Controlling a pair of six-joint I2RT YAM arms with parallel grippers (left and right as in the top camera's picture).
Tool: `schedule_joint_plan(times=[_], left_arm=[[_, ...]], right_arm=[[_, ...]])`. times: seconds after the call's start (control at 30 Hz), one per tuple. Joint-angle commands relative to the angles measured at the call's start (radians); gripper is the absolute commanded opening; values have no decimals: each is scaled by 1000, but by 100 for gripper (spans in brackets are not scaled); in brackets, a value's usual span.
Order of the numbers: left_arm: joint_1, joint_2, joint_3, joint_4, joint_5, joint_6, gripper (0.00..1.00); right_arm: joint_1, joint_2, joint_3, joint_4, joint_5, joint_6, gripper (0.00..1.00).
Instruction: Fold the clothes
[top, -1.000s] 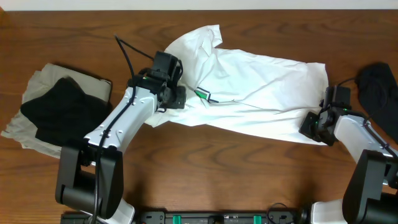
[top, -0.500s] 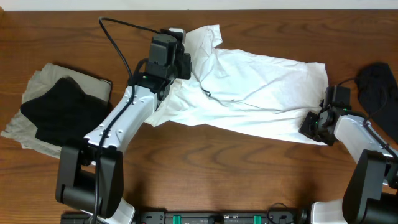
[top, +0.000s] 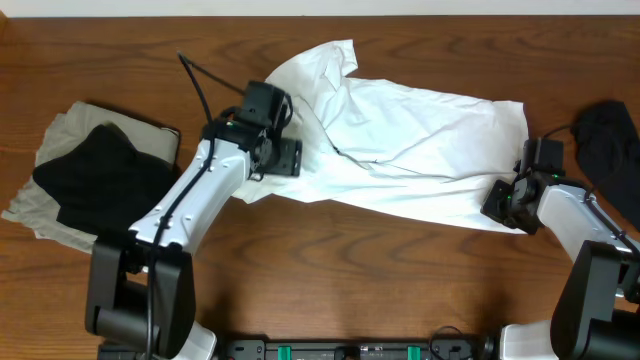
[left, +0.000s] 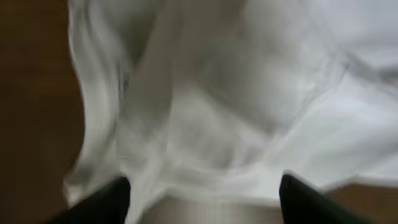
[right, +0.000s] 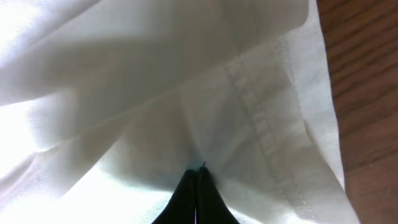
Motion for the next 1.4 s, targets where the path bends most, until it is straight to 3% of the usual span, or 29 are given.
schedule_joint_plan(times=[0.0, 0.2, 0.3, 0.8, 0.93, 1.0, 1.03, 1.23, 1.37], left_arm=[[-1, -16, -23, -28, -60, 27, 77], [-1, 21, -50, -8, -153, 40, 74], [-1, 32, -58, 9, -205, 39, 63], [-1, 61, -123, 101, -212, 43, 52], [-1, 83, -127, 121, -213, 43, 38], [-1, 98, -127, 126, -217, 43, 11], [-1, 105, -127, 130, -230, 43, 6], [4, 113, -125, 166, -411, 41, 6], [32, 113, -123, 203, -434, 35, 6]], right_arm=[[-8, 50, -49, -27, 66, 10, 1], [-8, 50, -49, -28, 66, 10, 1], [-8, 50, -49, -28, 66, 10, 1], [-8, 50, -49, -28, 66, 10, 1], [-8, 50, -49, -28, 66, 10, 1], [-8, 50, -49, -28, 66, 10, 1], [-8, 50, -49, -28, 66, 10, 1], [-8, 50, -49, -28, 66, 10, 1], [-8, 50, -49, -28, 66, 10, 1]])
